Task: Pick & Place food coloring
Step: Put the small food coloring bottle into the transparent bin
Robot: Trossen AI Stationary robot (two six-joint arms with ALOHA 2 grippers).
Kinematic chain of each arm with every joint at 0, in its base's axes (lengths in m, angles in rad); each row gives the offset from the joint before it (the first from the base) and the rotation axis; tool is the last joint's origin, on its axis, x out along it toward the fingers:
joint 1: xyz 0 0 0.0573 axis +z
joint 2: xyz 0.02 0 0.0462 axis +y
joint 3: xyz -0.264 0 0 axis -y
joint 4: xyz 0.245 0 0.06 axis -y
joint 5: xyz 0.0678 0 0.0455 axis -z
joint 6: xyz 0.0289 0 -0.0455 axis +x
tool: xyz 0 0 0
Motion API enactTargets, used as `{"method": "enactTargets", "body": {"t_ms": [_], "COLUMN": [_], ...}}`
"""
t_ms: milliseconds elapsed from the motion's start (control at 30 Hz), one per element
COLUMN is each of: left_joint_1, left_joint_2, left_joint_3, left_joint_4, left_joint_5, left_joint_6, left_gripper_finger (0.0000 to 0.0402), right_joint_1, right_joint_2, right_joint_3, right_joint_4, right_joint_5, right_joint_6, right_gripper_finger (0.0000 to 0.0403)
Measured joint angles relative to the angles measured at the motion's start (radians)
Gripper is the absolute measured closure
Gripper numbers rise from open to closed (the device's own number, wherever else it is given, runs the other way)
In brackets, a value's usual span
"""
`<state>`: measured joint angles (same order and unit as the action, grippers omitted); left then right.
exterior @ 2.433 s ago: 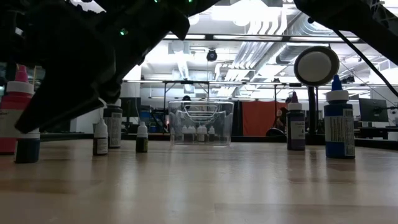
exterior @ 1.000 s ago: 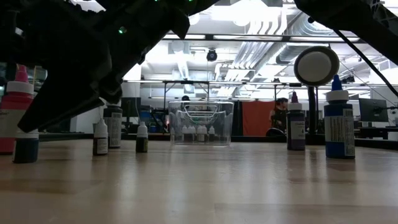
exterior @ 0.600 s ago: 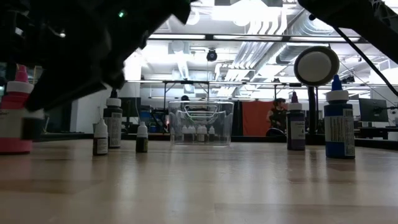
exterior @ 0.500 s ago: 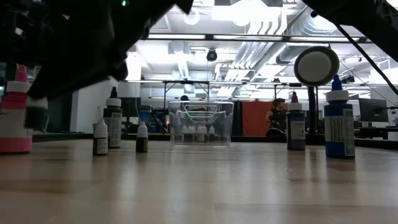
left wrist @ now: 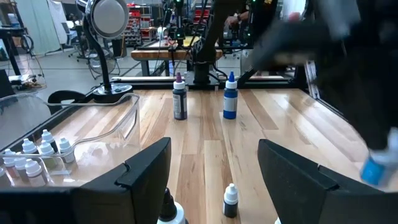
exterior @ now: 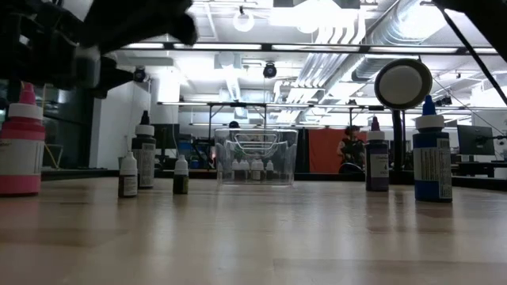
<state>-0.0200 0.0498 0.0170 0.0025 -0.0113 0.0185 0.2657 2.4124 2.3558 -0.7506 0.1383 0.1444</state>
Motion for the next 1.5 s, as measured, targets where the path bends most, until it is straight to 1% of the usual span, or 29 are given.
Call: {"method": "enactTargets", "body": {"t_ms": [167,367,433,533,767,900,1033,1167,1267,1367,1500], "left_joint_1": [0.0,0.0,0.0,0.0,0.0,0.0,0.0,0.0,0.0,0.0,0.0], "left_joint_2": [0.0,0.0,0.0,0.0,0.0,0.0,0.0,0.0,0.0,0.0,0.0], "left_joint_3": [0.0,0.0,0.0,0.0,0.0,0.0,0.0,0.0,0.0,0.0,0.0], "left_joint_4": [0.0,0.0,0.0,0.0,0.0,0.0,0.0,0.0,0.0,0.0,0.0], "left_joint_5": [0.0,0.0,0.0,0.0,0.0,0.0,0.0,0.0,0.0,0.0,0.0], "left_joint_6": [0.0,0.0,0.0,0.0,0.0,0.0,0.0,0.0,0.0,0.0,0.0], "left_gripper_finger": [0.0163,0.0163,0.0163,0.0163,0.0163,0.0163,0.0163,0.0163,0.0163,0.0163,0.0163], "right_joint_1": [0.004,-0.013,-0.025,-0.041,-0.089,-0.127,-0.172,-0.217,-0.257,-0.305,-0.372], "right_joint_2": [-0.057,-0.126,-0.155,-0.201,-0.296,-0.35,-0.412,-0.497,-0.569,-0.649,-0.758], "right_joint_3": [0.0,0.0,0.0,0.0,0.0,0.0,-0.027,-0.118,-0.238,-0.405,-0.662], "right_joint_4": [-0.07,-0.145,-0.158,-0.169,-0.247,-0.342,-0.456,-0.49,-0.454,-0.356,-0.13], "right_joint_5": [0.123,0.251,0.286,0.325,0.337,0.369,0.4,0.433,0.435,0.423,0.38], "right_joint_6": [0.107,0.19,0.195,0.191,0.086,0.015,-0.009,-0.014,0.004,0.03,0.039], "right_gripper_finger": [0.0362,0.0362,0.0362,0.0362,0.0362,0.0362,0.0362,0.0362,0.0362,0.0362,0.0362]}}
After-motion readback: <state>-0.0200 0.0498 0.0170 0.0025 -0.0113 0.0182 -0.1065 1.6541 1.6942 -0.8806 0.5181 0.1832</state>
